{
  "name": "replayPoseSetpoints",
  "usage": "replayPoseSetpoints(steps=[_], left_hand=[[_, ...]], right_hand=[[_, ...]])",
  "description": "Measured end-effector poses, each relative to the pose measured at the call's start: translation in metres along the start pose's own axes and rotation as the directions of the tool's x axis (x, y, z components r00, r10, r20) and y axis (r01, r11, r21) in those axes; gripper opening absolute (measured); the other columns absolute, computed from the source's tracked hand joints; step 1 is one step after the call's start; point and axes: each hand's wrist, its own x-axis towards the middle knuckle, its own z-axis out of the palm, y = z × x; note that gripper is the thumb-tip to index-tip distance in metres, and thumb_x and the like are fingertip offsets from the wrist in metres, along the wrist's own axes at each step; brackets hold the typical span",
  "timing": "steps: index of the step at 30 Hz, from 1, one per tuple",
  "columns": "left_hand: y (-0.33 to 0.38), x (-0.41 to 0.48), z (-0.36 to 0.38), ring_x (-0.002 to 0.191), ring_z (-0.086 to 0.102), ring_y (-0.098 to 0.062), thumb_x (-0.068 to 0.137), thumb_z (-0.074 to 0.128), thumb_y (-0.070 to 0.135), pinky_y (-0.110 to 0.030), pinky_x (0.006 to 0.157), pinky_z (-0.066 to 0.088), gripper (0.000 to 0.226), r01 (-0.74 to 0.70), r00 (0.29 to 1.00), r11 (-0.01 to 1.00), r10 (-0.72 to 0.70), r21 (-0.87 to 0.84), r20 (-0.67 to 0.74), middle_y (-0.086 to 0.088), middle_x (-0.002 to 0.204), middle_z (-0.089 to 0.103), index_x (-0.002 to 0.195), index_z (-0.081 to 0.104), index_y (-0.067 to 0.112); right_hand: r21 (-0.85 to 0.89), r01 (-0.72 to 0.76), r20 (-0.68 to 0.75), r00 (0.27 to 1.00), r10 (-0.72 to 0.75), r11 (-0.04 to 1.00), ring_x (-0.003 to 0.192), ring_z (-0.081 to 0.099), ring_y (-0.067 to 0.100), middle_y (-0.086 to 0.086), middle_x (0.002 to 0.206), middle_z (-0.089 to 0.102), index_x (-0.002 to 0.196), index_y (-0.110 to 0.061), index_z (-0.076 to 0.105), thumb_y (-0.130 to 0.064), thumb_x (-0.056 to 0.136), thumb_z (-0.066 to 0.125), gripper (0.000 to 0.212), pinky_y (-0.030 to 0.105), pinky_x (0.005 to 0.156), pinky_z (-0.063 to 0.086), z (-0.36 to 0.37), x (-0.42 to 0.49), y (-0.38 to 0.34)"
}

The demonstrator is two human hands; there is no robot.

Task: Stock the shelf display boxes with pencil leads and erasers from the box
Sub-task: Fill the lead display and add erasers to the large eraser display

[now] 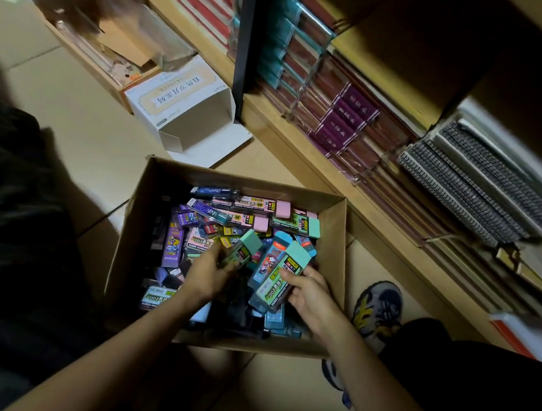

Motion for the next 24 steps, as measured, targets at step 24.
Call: replayPoseSetpoints(steps=[24], left_hand=[[0.133, -0.057, -0.012, 0.098, 0.068, -0.032, 0.072, 0.072, 0.018, -0.041, 0.078, 0.057, 0.062, -0.003, 0.926, 0.652, 0.288, -0.759, 0.243, -0.020, 0.115, 0.066, 0.127, 0.048, 0.005]], right_hand=[[-0.210, 0.382, 0.070, 0.924, -0.376, 0.900, 0.083, 0.067, 0.016, 0.015, 0.108, 0.069, 0.108, -0.004, 0.062, 0.002, 0.084, 0.062, 0.025, 0.029, 0.075, 0.055, 0.031, -0.110, -0.125]])
